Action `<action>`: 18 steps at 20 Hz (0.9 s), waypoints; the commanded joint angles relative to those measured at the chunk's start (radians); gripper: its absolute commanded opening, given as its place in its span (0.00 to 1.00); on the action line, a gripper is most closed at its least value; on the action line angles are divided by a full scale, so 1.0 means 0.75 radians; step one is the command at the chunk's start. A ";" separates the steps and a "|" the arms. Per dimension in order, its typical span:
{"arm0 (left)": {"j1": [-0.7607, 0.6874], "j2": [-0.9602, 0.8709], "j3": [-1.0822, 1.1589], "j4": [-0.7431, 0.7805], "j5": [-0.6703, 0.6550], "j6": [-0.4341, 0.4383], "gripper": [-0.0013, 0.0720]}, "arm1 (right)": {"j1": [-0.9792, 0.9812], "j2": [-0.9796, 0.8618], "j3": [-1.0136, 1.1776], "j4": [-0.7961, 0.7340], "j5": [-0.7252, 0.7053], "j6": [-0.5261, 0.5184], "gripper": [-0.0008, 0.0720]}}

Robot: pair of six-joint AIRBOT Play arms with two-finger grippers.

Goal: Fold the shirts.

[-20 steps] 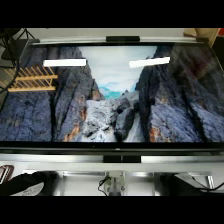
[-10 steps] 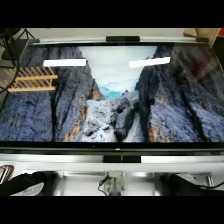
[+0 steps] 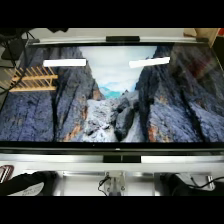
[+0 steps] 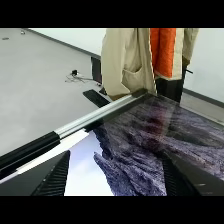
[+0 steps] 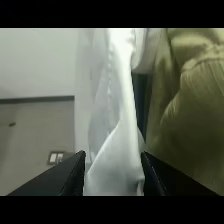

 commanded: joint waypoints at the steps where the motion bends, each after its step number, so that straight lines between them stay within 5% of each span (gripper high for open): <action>1: 0.001 -0.020 0.000 0.001 -0.035 0.001 0.94 | -0.001 0.073 0.000 0.001 0.300 0.002 0.65; 5: 0.001 -0.023 -0.001 0.003 -0.048 -0.017 0.94 | -0.001 0.076 -0.028 0.122 0.715 -0.015 0.65; 9: 0.001 -0.033 -0.001 0.277 -0.230 -0.305 0.94 | 0.155 0.074 -0.298 0.456 0.946 -0.031 0.65; 14: 0.001 -0.169 -0.001 0.962 -0.978 -0.800 0.94 | 1.079 0.159 -0.761 0.165 0.695 0.066 0.65; 16: 0.001 -0.285 -0.005 1.044 -1.210 -0.847 0.94 | 1.557 0.097 -0.823 0.002 0.544 0.164 0.73; 18: -0.008 -0.342 -0.056 0.969 -1.193 -0.906 0.94 | 1.917 -0.054 -0.759 -0.158 0.541 0.160 0.76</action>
